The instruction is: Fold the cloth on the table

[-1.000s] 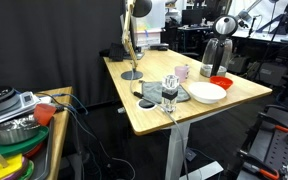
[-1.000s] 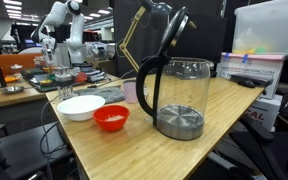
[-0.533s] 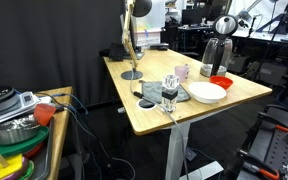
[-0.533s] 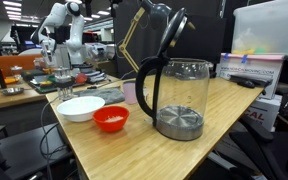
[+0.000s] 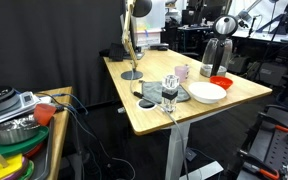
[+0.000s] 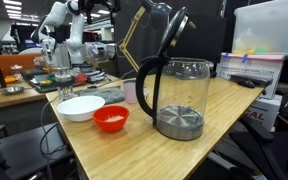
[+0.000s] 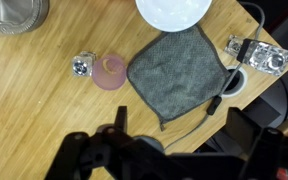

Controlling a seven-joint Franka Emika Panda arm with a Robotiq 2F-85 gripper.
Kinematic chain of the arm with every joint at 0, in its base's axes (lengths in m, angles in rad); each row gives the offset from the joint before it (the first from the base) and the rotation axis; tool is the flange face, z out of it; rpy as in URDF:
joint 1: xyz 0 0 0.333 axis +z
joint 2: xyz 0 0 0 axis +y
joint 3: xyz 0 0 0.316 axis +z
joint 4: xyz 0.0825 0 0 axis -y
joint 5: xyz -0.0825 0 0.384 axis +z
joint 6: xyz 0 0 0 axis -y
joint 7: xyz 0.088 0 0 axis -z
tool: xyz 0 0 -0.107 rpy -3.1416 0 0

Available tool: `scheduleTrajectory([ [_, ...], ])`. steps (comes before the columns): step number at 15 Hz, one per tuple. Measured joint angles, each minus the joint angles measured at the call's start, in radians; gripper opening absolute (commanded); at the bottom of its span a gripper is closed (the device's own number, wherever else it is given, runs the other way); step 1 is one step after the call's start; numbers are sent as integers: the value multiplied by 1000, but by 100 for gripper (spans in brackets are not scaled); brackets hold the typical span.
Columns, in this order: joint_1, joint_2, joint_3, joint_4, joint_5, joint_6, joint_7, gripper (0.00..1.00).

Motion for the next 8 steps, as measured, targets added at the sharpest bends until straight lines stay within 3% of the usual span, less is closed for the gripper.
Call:
scheduleTrajectory([
  [3, 24, 75, 58, 8, -9, 104, 32, 100],
  [6, 44, 141, 109, 22, -43, 194, 147, 100],
  [8, 46, 156, 116, 24, -46, 199, 160, 100],
])
